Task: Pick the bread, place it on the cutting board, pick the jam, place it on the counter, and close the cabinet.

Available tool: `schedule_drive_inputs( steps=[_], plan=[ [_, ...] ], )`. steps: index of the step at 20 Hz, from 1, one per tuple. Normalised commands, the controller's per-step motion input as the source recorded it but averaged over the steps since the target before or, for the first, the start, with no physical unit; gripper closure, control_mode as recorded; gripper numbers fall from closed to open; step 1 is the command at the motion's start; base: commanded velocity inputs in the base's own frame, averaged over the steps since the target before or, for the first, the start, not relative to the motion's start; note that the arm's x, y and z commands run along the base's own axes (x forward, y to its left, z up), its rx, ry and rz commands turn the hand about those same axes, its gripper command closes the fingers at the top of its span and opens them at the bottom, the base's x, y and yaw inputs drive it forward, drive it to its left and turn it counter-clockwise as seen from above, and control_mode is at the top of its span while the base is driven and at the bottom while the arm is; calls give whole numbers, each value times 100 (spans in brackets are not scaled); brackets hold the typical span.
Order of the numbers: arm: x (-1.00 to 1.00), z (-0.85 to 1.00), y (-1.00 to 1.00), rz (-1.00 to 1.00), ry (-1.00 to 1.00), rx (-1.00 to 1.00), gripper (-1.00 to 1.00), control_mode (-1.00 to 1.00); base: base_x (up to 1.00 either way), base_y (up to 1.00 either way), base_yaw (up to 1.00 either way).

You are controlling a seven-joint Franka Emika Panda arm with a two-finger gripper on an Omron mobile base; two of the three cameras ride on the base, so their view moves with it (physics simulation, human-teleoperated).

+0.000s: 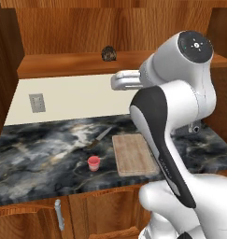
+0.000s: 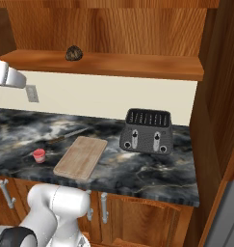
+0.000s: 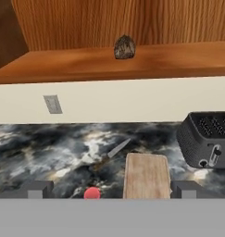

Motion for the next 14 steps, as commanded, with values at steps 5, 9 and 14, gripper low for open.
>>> schedule_drive_inputs(
  steps=[5, 9, 14],
  plan=[
    [5, 14, -1, 0, 0, 0, -100, -100, 0, 0, 0],
    [12, 10, -1, 0, 0, 0, -100, -100, 0, 0, 0],
    [25, 0, 0, 0, 0, 0, -100, -100, 0, 0, 0]
  ],
)
